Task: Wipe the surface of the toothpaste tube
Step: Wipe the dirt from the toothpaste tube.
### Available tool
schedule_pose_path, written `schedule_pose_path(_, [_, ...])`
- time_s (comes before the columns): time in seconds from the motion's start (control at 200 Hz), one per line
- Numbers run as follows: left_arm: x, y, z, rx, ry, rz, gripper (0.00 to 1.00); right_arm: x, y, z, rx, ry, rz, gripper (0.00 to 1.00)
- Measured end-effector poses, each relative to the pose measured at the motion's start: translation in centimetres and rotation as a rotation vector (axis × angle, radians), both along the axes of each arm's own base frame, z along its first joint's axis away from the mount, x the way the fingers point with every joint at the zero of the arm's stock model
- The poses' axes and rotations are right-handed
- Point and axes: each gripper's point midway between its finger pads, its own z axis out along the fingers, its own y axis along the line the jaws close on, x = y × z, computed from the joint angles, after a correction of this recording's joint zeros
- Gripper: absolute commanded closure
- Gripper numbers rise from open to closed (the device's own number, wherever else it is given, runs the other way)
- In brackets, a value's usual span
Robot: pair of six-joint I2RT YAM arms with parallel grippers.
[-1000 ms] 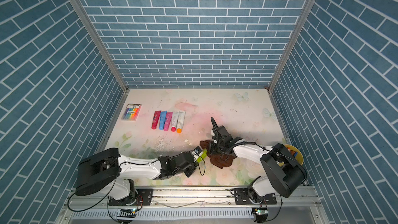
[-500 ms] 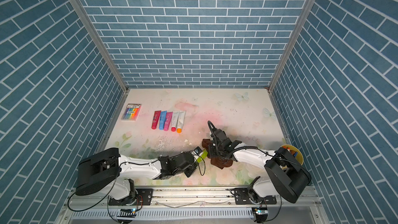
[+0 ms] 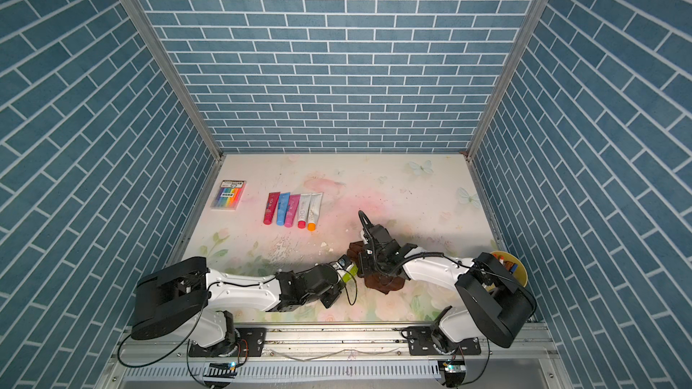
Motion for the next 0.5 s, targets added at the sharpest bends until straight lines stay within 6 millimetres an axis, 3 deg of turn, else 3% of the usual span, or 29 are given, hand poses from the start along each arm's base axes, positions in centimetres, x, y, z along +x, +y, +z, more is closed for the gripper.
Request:
schedule_pose_path(0.215, [0.5,-0.3,0.4,-0.015,-0.022,0.014,1.00,1.8,-1.1,-0.5,-0.045,0.029,-0.061,1.00])
schedule_pose_path(0.5, [0.2,-0.1,-0.1,0.004,-0.012,0.007,1.00,0.9,-1.1,0.5,-0.060,-0.021,-0.036,1.00])
